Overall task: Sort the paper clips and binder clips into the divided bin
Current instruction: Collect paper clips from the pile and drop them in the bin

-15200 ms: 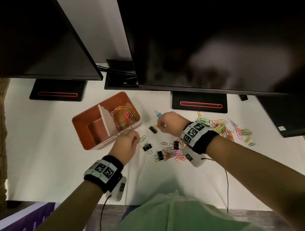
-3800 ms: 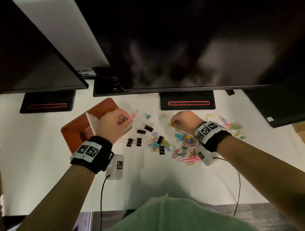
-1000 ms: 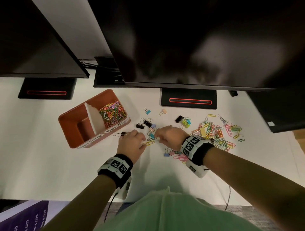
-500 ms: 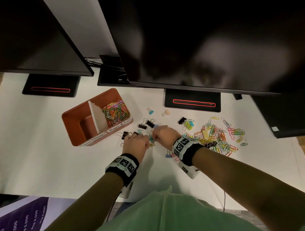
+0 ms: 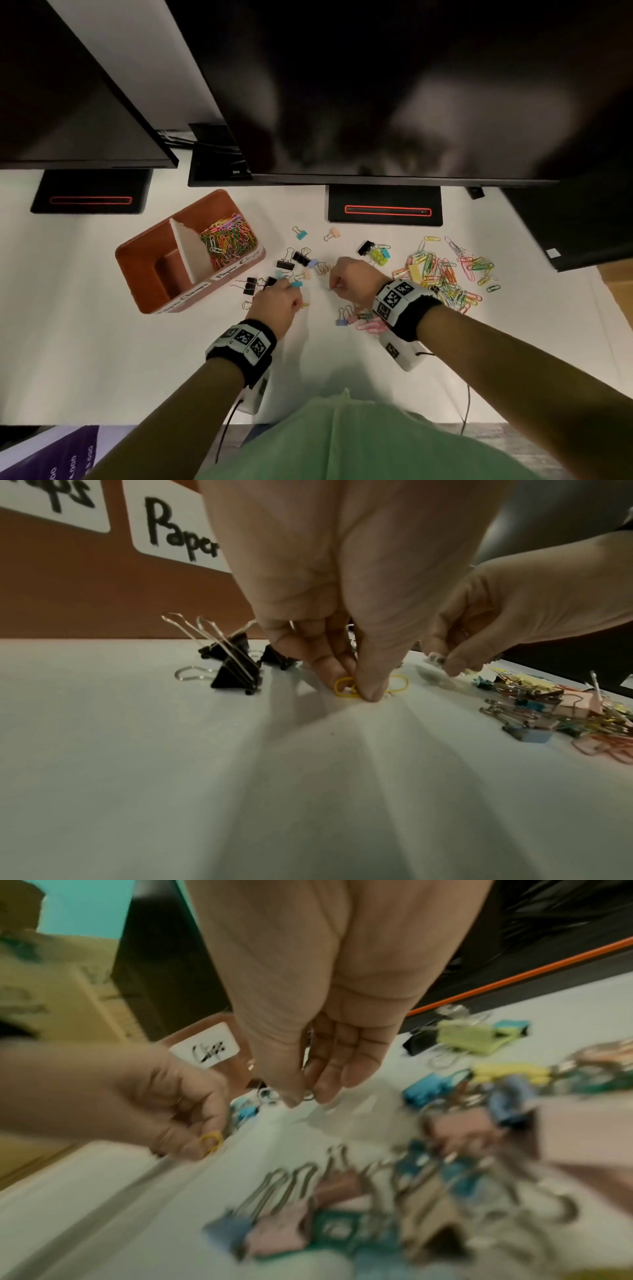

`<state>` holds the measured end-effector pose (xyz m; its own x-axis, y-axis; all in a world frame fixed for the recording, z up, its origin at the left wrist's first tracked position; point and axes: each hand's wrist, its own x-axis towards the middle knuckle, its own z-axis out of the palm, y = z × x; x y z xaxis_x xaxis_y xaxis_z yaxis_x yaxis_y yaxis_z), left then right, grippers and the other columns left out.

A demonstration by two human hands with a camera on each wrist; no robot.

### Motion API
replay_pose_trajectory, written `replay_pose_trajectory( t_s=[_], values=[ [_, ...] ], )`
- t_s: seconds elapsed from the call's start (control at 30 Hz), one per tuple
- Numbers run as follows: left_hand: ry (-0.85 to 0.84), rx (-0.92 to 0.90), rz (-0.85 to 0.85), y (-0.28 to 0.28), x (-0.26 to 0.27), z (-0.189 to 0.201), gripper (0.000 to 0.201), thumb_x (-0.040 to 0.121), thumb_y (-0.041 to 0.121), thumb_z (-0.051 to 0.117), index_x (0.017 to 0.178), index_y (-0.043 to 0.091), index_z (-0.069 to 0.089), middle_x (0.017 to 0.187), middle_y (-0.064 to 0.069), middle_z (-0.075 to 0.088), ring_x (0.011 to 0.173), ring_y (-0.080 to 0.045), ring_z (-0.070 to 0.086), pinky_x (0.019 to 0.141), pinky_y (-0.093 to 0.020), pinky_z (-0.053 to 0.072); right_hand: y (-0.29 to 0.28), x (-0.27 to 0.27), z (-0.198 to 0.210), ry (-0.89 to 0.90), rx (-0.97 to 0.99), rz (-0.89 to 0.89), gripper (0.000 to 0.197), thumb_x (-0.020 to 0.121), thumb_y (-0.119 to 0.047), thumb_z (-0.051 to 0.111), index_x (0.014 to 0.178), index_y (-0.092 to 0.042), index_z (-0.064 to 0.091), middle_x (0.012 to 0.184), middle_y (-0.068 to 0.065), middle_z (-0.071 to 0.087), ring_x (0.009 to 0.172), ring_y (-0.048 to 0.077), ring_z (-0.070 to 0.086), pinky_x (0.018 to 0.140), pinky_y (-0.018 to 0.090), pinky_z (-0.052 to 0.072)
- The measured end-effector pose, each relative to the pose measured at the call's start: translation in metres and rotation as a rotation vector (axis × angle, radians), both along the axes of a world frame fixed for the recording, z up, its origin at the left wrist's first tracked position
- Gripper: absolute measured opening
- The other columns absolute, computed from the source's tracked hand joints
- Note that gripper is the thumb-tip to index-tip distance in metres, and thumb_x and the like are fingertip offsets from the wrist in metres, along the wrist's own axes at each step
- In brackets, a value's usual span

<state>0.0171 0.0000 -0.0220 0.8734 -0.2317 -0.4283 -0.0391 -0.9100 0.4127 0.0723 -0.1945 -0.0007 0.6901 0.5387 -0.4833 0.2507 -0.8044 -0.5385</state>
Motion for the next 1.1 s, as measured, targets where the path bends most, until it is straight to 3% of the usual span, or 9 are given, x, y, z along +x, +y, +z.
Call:
replay_pose_trajectory(
  t_s=[0.07,0.2,0.3,0.4,0.53,0.63,0.83,1.0,1.1],
  values=[
    [0.005,-0.029,0.012,0.003,0.000,0.000,0.008,0.086,0.012,0.054,0.087,0.012,0.062,0.096,-0.006,0.057,0.084,-0.026,0.058,0.078,-0.037,0.049,-0.018,0.008,0.004,-0.037,0.035,-0.061,0.013,0.087,-0.010,0.057,0.096,-0.010,0.066,0.102,0.007,0.064,0.088,0.017,0.057,0.083,0.025,0.046],
    [0.021,-0.089,0.047,0.006,0.000,0.003,0.007,0.087,0.014,0.056,0.092,0.014,0.061,0.087,-0.001,0.055,0.079,-0.018,0.053,0.073,-0.028,0.045,-0.055,0.022,0.013,-0.047,-0.035,-0.117,0.021,0.090,-0.013,0.055,0.108,-0.013,0.065,0.111,0.002,0.066,0.102,0.021,0.060,0.086,0.025,0.043],
    [0.060,-0.096,0.058,0.005,0.001,0.004,0.016,0.086,0.013,0.059,0.101,0.013,0.062,0.092,-0.001,0.058,0.080,-0.015,0.053,0.079,-0.028,0.047,-0.068,0.028,0.013,-0.055,-0.125,-0.034,0.026,0.092,-0.014,0.052,0.115,-0.016,0.064,0.117,0.003,0.063,0.107,0.021,0.057,0.092,0.028,0.043],
    [0.080,-0.075,0.044,0.005,0.003,0.004,0.013,0.084,0.014,0.062,0.097,0.012,0.064,0.094,-0.001,0.055,0.083,-0.016,0.055,0.083,-0.031,0.049,-0.071,0.028,0.008,-0.061,-0.167,0.067,0.026,0.093,-0.016,0.050,0.114,-0.020,0.064,0.117,0.000,0.064,0.109,0.019,0.055,0.094,0.030,0.043],
    [0.079,-0.020,0.015,0.005,0.005,0.002,0.009,0.083,0.014,0.064,0.089,0.007,0.064,0.100,-0.007,0.055,0.087,-0.026,0.059,0.083,-0.034,0.048,-0.069,0.028,0.003,-0.046,-0.167,0.113,0.024,0.092,-0.014,0.051,0.111,-0.018,0.065,0.112,0.004,0.063,0.107,0.022,0.053,0.092,0.031,0.042],
    [0.035,-0.001,0.000,0.003,0.004,0.001,0.005,0.083,0.013,0.061,0.085,0.008,0.061,0.095,-0.008,0.057,0.084,-0.028,0.058,0.077,-0.035,0.047,-0.066,0.030,0.001,-0.037,-0.181,0.141,0.021,0.092,-0.015,0.053,0.109,-0.015,0.065,0.111,0.005,0.060,0.107,0.022,0.053,0.089,0.029,0.042],
    [0.006,0.020,0.032,-0.002,0.001,0.000,0.012,0.088,0.018,0.055,0.098,0.011,0.059,0.094,-0.008,0.059,0.086,-0.028,0.057,0.076,-0.033,0.046,-0.070,0.030,-0.003,-0.043,-0.187,0.147,0.018,0.089,-0.019,0.057,0.104,-0.015,0.066,0.109,0.004,0.060,0.102,0.021,0.055,0.086,0.027,0.045],
    [0.012,0.039,-0.006,-0.005,0.000,0.001,0.010,0.090,0.018,0.052,0.094,0.010,0.058,0.096,-0.008,0.060,0.088,-0.027,0.058,0.079,-0.037,0.048,-0.073,0.032,-0.004,0.007,-0.149,0.061,0.018,0.088,-0.018,0.059,0.104,-0.014,0.064,0.106,0.003,0.065,0.088,0.013,0.052,0.080,0.023,0.043],
    [0.013,0.005,0.004,-0.005,-0.001,0.003,0.009,0.089,0.016,0.053,0.094,0.010,0.057,0.094,-0.008,0.058,0.085,-0.029,0.058,0.076,-0.037,0.048,-0.074,0.032,-0.005,0.024,-0.152,0.038,0.017,0.088,-0.018,0.059,0.103,-0.012,0.066,0.104,0.004,0.065,0.088,0.015,0.055,0.079,0.024,0.044]
  ],
)
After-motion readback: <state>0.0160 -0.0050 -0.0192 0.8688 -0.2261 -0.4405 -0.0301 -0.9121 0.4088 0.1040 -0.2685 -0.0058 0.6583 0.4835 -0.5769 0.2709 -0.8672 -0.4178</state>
